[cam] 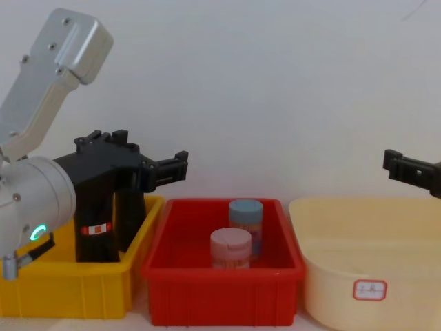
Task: Pick up the garbage bag with the one hand and transfer it to the other hand.
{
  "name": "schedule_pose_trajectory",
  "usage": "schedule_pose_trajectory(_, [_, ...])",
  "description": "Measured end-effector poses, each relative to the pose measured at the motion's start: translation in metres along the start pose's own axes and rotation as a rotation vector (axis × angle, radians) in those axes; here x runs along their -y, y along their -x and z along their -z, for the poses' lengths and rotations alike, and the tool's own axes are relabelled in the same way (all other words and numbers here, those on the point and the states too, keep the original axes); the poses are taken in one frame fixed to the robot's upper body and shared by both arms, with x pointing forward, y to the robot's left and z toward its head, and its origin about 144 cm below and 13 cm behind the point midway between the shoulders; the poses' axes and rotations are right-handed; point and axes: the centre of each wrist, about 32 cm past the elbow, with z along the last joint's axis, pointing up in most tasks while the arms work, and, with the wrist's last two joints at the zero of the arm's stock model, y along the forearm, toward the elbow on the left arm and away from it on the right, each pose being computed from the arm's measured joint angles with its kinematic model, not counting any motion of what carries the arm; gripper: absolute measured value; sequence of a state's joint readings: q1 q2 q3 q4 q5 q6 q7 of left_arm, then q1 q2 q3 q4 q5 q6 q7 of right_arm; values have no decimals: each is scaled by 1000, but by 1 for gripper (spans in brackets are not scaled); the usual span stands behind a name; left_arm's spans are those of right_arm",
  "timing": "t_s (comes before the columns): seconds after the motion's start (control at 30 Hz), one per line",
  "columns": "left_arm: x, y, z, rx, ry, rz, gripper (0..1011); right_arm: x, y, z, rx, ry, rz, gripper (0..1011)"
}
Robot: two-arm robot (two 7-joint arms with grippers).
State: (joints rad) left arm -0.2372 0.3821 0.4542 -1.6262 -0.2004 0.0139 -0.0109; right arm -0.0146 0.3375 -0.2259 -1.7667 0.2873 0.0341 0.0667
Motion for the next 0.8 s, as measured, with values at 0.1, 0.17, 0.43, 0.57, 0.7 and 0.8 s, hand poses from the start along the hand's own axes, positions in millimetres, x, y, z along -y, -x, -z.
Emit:
schedule_pose_trajectory(0.1, [0, 0, 0, 0, 0, 0, 1000, 0, 0, 0, 0, 0, 0, 1000])
schedule_pose_trajectory(0.17, [0, 0, 0, 0, 0, 0, 1000, 0, 0, 0, 0, 0, 0, 1000])
schedule_pose_trajectory(0.43, [0, 0, 0, 0, 0, 0, 1000, 0, 0, 0, 0, 0, 0, 1000])
schedule_pose_trajectory(0.57, [0, 0, 0, 0, 0, 0, 1000, 0, 0, 0, 0, 0, 0, 1000])
schedule_pose_trajectory(0.7, [0, 0, 0, 0, 0, 0, 1000, 0, 0, 0, 0, 0, 0, 1000])
schedule_pose_trajectory(0.8, [0, 0, 0, 0, 0, 0, 1000, 0, 0, 0, 0, 0, 0, 1000])
